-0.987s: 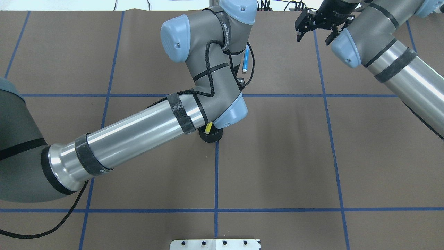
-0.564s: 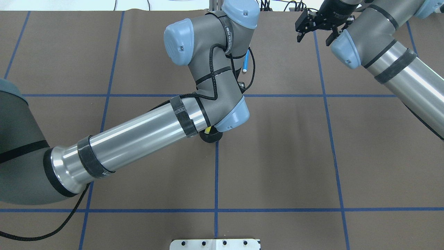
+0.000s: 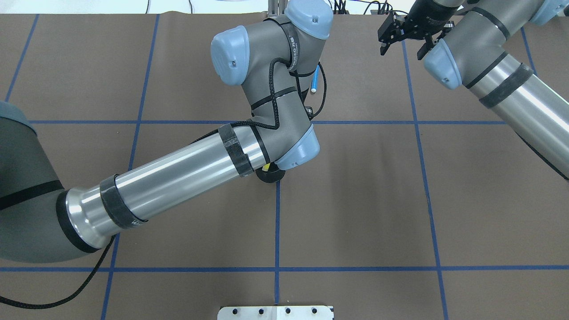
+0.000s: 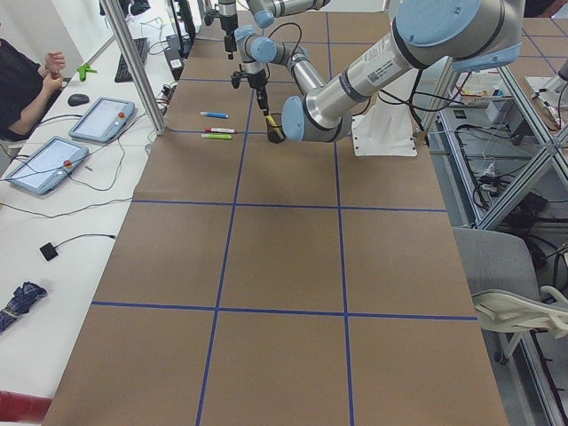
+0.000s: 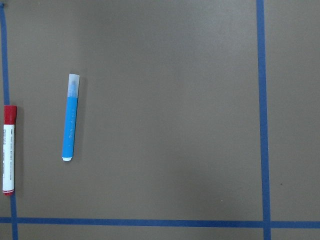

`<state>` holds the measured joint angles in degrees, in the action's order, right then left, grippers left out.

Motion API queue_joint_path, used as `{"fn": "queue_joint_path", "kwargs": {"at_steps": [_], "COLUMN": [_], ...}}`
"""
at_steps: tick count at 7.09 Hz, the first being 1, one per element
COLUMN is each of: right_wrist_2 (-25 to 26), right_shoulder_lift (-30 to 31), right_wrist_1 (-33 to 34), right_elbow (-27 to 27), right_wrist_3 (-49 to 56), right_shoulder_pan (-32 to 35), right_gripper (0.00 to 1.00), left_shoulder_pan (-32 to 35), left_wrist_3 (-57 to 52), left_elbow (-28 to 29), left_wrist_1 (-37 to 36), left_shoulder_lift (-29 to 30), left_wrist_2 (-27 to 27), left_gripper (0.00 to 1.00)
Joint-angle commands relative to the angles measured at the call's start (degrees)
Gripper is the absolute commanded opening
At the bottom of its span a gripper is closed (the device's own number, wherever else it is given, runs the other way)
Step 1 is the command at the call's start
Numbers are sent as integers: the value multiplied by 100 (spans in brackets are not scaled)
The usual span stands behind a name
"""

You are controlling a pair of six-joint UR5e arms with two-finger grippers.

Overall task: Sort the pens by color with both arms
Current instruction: 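Move the left gripper over the cup while the right arm withdraws, then lower the left gripper into the cup onto the yellow highlighter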

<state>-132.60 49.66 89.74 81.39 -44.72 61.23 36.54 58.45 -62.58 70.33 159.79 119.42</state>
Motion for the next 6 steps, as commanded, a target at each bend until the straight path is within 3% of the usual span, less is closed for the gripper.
{"fn": "queue_joint_path", "kwargs": {"at_steps": [1, 5, 6], "right_wrist_2": [6, 15, 15], "right_shoulder_lift": [0, 9, 18], "right_wrist_1": [0, 0, 0], "right_elbow": [0, 0, 0], "right_wrist_3": [-1, 7, 8], "right_shoulder_pan": [-15, -15, -15], "right_gripper": [99, 99, 99], "left_shoulder_pan": [-6, -85, -94], "left_wrist_3": [0, 43, 52], "left_elbow": [70, 62, 53], "left_wrist_1": [16, 16, 16], "left_shoulder_lift": [0, 0, 0], "left_wrist_2": [-77, -68, -68], "left_gripper": [46, 45, 40]}}
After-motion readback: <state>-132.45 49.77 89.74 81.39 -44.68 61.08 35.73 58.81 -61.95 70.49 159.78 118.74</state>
